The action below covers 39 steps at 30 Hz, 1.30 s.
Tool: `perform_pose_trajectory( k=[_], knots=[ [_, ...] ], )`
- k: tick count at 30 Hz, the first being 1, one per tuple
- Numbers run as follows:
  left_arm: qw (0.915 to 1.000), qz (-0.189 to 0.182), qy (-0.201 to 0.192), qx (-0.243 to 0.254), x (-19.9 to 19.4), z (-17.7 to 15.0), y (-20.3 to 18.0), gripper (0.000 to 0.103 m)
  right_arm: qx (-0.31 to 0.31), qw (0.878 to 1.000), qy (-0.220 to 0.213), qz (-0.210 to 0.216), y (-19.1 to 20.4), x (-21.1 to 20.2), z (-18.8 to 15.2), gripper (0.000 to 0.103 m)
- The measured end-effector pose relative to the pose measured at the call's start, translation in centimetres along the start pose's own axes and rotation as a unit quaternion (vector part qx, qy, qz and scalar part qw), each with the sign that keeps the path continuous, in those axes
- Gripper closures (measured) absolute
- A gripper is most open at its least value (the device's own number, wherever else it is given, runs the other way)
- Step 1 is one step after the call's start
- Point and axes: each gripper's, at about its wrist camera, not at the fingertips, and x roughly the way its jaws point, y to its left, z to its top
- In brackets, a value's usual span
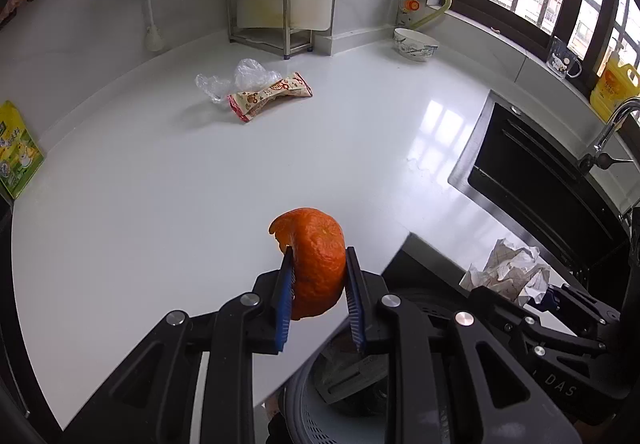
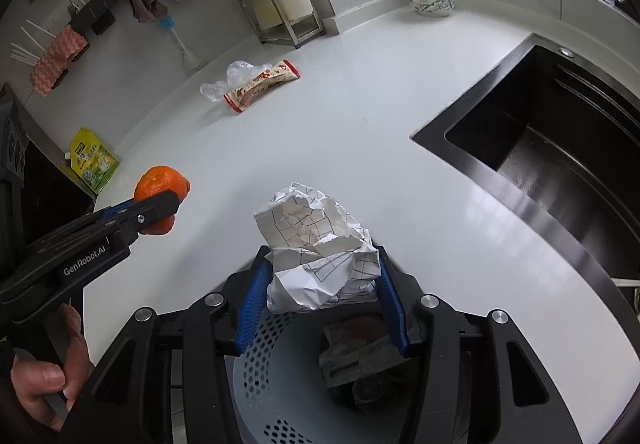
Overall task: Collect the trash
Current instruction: 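Carry orange and paper over the bin and open both grippers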
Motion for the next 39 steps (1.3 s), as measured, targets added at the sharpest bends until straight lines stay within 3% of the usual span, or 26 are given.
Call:
perform_pose_trajectory(
  k=[12, 21, 27, 29, 31, 33, 39],
  knots=[
    [0.9986, -0.004, 0.046, 0.026, -1.3, -6.6, -4.9, 0.079, -0.007, 0.999, 0.039, -0.001, -2.4, -2.9, -6.2, 0.054],
    [0.9964, -0.004, 0.082, 0.022, 0.6, -9.8, -6.5, 0.079, -0.002, 0.997, 0.081, -0.007, -4.3, -1.3, -9.0, 0.054],
    [0.9964, -0.001, 0.084, 0.011, 1.8, -10.3, -6.2, 0.074, 0.008, 0.994, 0.105, -0.001, -5.0, 0.3, -9.7, 0.054],
    [0.9966, 0.008, 0.082, 0.003, 1.8, -10.2, -5.9, 0.061, 0.012, 0.995, 0.103, 0.001, -5.1, 0.2, -9.6, 0.051],
    [0.9978, 0.019, 0.064, -0.006, 1.1, -10.0, -5.4, 0.027, 0.015, 0.995, 0.095, 0.003, -5.2, -0.2, -9.5, 0.035],
    [0.9986, 0.022, 0.047, -0.011, 0.3, -9.8, -5.0, 0.025, 0.012, 0.996, 0.089, -0.001, -5.1, -0.5, -9.3, 0.034],
    [0.9975, 0.038, 0.057, -0.020, -0.3, -9.7, -4.2, 0.025, 0.011, 0.996, 0.089, -0.004, -5.0, -1.0, -9.1, 0.034]
  ],
)
